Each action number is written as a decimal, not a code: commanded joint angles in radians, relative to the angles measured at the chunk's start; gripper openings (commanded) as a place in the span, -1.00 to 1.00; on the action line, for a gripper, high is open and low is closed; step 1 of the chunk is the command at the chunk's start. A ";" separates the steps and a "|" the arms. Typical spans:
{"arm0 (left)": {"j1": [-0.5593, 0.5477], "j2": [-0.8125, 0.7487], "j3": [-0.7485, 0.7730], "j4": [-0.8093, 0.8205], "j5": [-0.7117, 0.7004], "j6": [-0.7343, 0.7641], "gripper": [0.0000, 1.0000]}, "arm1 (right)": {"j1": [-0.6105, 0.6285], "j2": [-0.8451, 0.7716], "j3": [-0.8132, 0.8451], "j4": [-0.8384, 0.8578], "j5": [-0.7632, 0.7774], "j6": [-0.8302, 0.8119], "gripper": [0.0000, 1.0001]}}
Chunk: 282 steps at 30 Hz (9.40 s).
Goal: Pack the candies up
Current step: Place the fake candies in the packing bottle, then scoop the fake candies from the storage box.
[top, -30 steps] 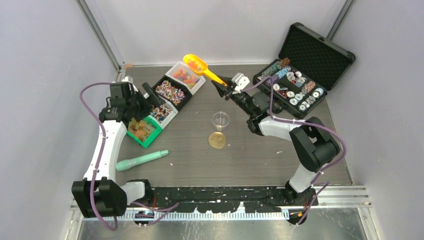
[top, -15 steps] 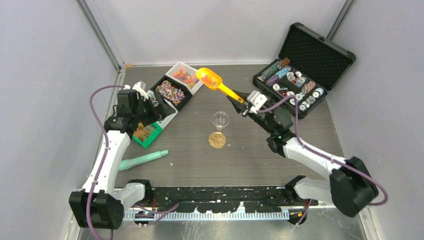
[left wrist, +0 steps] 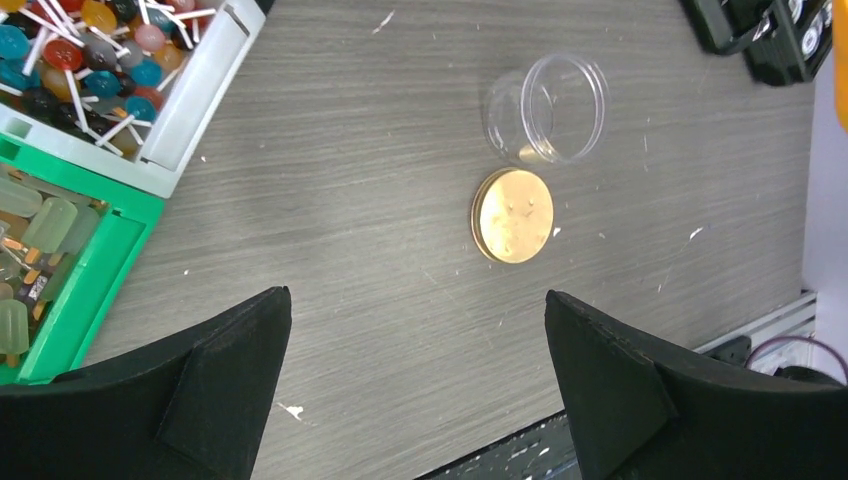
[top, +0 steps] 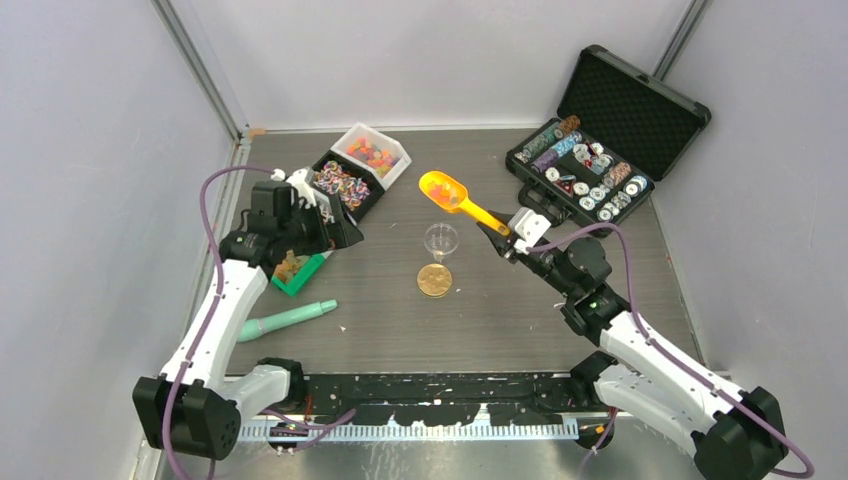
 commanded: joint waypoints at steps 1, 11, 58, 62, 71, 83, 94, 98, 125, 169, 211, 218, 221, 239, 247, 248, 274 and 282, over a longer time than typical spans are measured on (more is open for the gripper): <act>-0.032 -0.026 0.047 -0.036 -0.031 0.042 0.99 | 0.006 -0.066 0.005 -0.127 0.049 -0.047 -0.99; -0.072 -0.043 0.004 -0.060 -0.079 0.081 0.99 | 0.012 -0.159 0.025 -0.333 0.033 -0.055 -0.99; -0.126 -0.079 0.011 -0.100 -0.157 0.119 0.99 | 0.084 -0.055 0.075 -0.579 0.130 -0.151 -0.99; -0.126 -0.079 0.011 -0.100 -0.156 0.119 0.99 | 0.086 -0.036 0.103 -0.607 0.132 -0.160 -0.99; -0.128 -0.077 0.014 -0.102 -0.155 0.119 0.99 | 0.100 0.012 0.162 -0.659 0.141 -0.191 -0.99; -0.128 -0.075 0.016 -0.104 -0.155 0.121 0.99 | 0.121 0.078 0.248 -0.714 0.173 -0.243 -1.00; -0.128 -0.074 0.017 -0.104 -0.151 0.122 0.99 | 0.137 0.123 0.323 -0.790 0.197 -0.281 -0.99; -0.128 -0.074 0.017 -0.103 -0.150 0.122 0.99 | 0.141 0.135 0.352 -0.823 0.199 -0.289 -0.99; -0.128 -0.074 0.015 -0.113 -0.177 0.122 0.99 | 0.191 0.215 0.526 -0.945 0.240 -0.338 -0.99; 0.056 0.243 0.101 -0.104 -0.746 -0.399 -0.06 | 0.112 1.399 1.756 -0.994 0.265 -0.165 -0.99; 0.146 0.517 0.111 -0.027 -0.555 -0.337 -0.45 | 0.113 1.706 1.943 -0.861 0.246 -0.044 -0.99; 0.146 0.520 0.112 -0.027 -0.552 -0.331 -0.46 | 0.119 1.684 1.859 -0.778 0.286 -0.030 -1.00; 0.145 0.522 0.114 -0.026 -0.550 -0.331 -0.47 | 0.119 1.652 1.790 -0.719 0.292 -0.020 -1.00; 0.146 0.511 0.119 -0.033 -0.577 -0.318 -0.49 | 0.113 1.525 1.459 -0.329 0.263 0.045 -0.99; 0.146 0.503 0.126 -0.035 -0.591 -0.315 -0.49 | 0.103 1.465 1.342 -0.160 0.212 0.072 -0.99; 0.146 0.502 0.130 -0.038 -0.592 -0.315 -0.50 | 0.101 1.460 1.333 -0.142 0.212 0.079 -1.00; 0.145 0.321 0.169 -0.034 -0.432 -0.286 0.65 | 0.092 1.280 1.091 0.064 0.223 0.076 -0.99; 0.146 0.264 0.145 -0.021 -0.403 -0.270 0.99 | 0.093 1.245 1.033 0.080 0.238 0.070 -0.99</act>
